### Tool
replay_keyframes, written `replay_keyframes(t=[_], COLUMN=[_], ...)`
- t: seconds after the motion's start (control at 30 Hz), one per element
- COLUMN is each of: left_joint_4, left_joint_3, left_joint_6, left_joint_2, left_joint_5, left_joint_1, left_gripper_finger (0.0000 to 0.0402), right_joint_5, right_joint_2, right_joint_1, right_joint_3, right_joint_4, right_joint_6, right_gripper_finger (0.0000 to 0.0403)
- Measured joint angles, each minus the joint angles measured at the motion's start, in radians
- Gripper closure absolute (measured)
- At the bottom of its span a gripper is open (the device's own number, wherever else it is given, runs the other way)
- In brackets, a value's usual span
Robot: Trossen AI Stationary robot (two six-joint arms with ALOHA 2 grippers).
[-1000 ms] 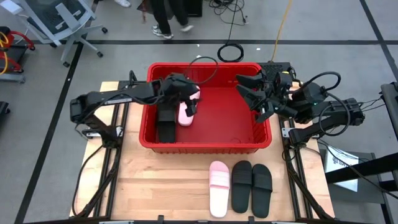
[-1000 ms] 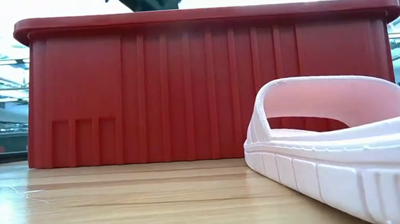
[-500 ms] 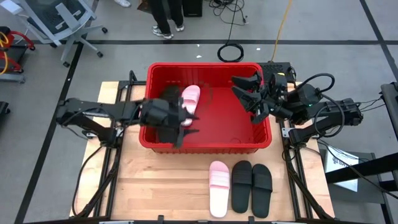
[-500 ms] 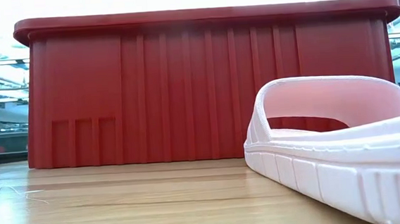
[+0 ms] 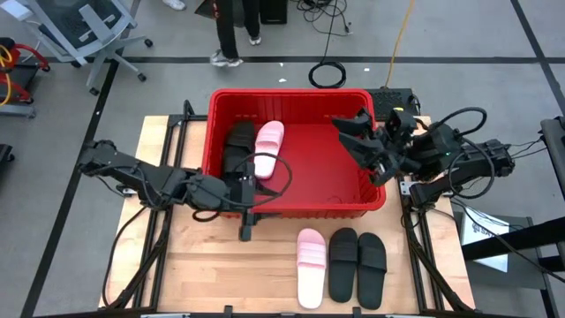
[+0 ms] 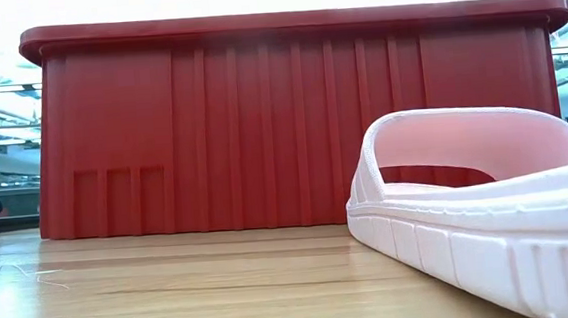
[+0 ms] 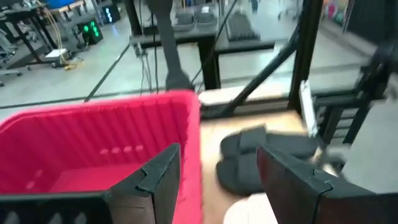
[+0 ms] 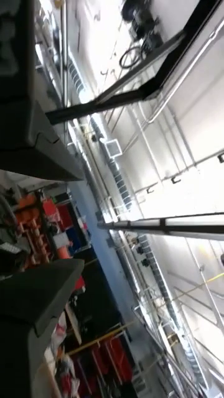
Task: Pick and place slides into bin
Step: Put the pink slide into the red bin
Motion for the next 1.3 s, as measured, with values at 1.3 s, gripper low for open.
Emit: replay_keyframes(t=[1.3], left_joint_4=[-0.091], left_joint_3=[0.335], left_joint_6=[-0.145], left_joint_2=[0.712], left_joint_5=[-0.065], left_joint_1=[-0.219], left_gripper_finger=[0.0197], right_joint_5=[0.002], right_joint_2=[0.008], right_joint_1=[0.171], right_joint_3=[0.0], right_joint_4=[-0.1], right_joint_6=[-0.001], right_gripper_finger=[0.0197])
